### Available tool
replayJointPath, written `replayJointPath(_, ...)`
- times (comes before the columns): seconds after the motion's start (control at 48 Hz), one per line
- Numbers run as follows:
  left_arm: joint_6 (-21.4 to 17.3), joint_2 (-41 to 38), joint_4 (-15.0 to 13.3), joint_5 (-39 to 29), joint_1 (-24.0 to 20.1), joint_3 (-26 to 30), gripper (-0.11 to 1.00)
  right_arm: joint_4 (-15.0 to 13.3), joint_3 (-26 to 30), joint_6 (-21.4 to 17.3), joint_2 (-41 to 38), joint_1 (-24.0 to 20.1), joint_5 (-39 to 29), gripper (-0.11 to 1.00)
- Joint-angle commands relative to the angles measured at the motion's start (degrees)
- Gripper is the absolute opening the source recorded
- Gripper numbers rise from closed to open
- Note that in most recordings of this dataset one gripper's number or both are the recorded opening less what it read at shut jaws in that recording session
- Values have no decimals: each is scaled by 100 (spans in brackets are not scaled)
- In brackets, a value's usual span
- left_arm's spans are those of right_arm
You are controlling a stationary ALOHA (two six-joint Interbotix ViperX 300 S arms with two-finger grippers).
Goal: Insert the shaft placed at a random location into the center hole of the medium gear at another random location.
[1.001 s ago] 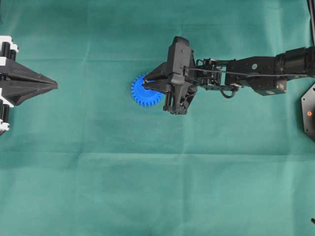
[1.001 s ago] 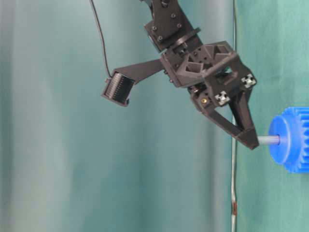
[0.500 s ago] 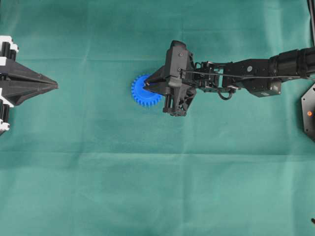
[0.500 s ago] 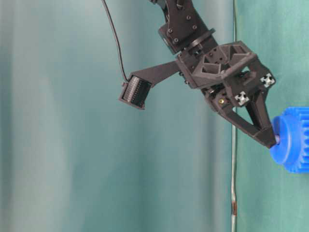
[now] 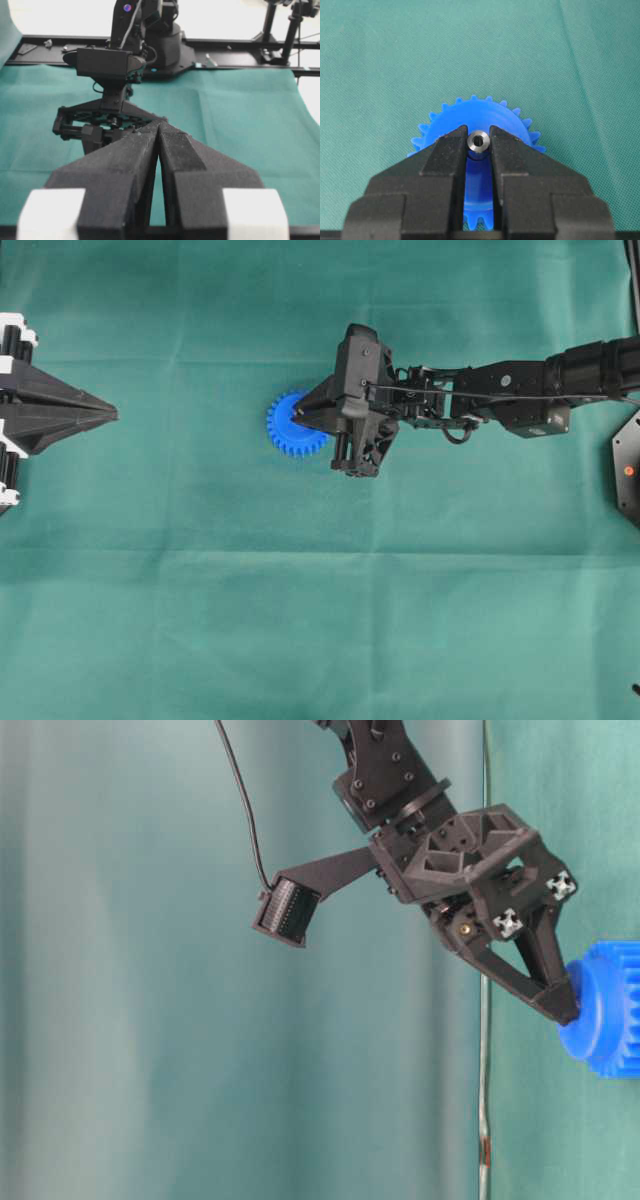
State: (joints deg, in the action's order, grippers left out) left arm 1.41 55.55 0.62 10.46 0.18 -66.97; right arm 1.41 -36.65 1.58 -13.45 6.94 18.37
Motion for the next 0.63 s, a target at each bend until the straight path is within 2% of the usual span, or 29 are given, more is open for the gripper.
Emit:
replayJointPath(0.0, 0, -44, 0, 18, 0, 70, 0, 18, 88, 9, 88, 9, 44, 14)
replayJointPath(0.083, 0, -35, 9, 18, -9, 70, 0, 18, 88, 9, 88, 9, 44, 15)
replayJointPath(0.125, 0, -44, 9, 9, -9, 70, 0, 18, 88, 9, 97, 9, 44, 20)
replayJointPath(0.334, 0, -35, 9, 18, -9, 70, 0, 18, 53, 9, 202, 9, 44, 80)
replayJointPath(0.375, 0, -44, 9, 18, -9, 70, 0, 18, 35, 9, 237, 9, 35, 81)
replayJointPath(0.521, 0, -44, 9, 9, -9, 70, 0, 18, -44, 9, 396, 0, 35, 69)
replayJointPath(0.605, 0, -35, 9, 9, -9, 70, 0, 18, -105, 9, 519, 9, 26, 69)
